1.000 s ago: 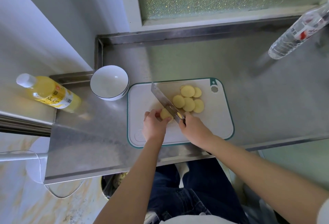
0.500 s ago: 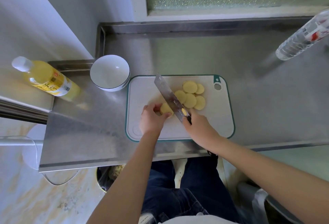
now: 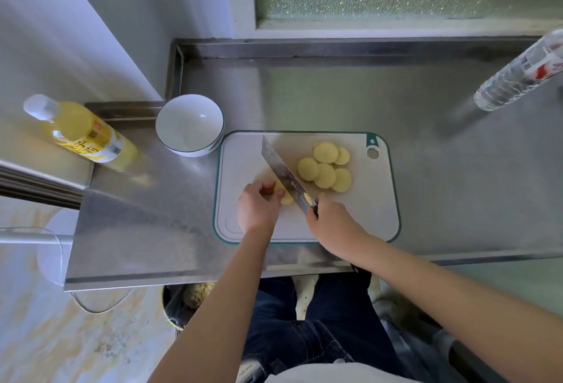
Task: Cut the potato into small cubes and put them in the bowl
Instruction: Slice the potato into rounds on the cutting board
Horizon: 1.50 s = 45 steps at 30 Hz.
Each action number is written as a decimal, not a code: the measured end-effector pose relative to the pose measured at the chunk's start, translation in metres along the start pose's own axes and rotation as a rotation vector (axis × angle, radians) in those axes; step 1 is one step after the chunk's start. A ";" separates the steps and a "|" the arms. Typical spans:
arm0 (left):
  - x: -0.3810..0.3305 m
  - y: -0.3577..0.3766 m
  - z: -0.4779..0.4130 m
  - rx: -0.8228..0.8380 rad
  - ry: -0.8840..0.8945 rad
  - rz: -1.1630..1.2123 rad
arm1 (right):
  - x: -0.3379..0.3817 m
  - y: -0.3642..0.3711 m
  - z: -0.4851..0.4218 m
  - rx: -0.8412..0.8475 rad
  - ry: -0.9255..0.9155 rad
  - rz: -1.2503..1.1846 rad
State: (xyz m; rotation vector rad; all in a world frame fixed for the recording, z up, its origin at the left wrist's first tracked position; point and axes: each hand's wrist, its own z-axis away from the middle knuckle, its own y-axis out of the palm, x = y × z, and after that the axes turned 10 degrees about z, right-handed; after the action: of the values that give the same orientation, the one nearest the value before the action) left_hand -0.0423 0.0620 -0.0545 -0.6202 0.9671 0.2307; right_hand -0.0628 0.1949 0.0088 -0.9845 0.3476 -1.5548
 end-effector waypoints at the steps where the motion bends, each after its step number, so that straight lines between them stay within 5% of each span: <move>1: 0.000 0.000 0.000 -0.002 -0.001 0.003 | 0.001 0.000 -0.001 0.002 0.004 0.002; 45: 0.002 0.001 0.006 -0.053 0.053 -0.008 | 0.001 -0.003 0.001 0.026 -0.052 -0.004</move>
State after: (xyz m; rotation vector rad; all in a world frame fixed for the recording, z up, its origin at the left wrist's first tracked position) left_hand -0.0374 0.0659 -0.0535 -0.6813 1.0118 0.2344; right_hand -0.0637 0.1954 0.0121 -1.0036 0.2885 -1.5305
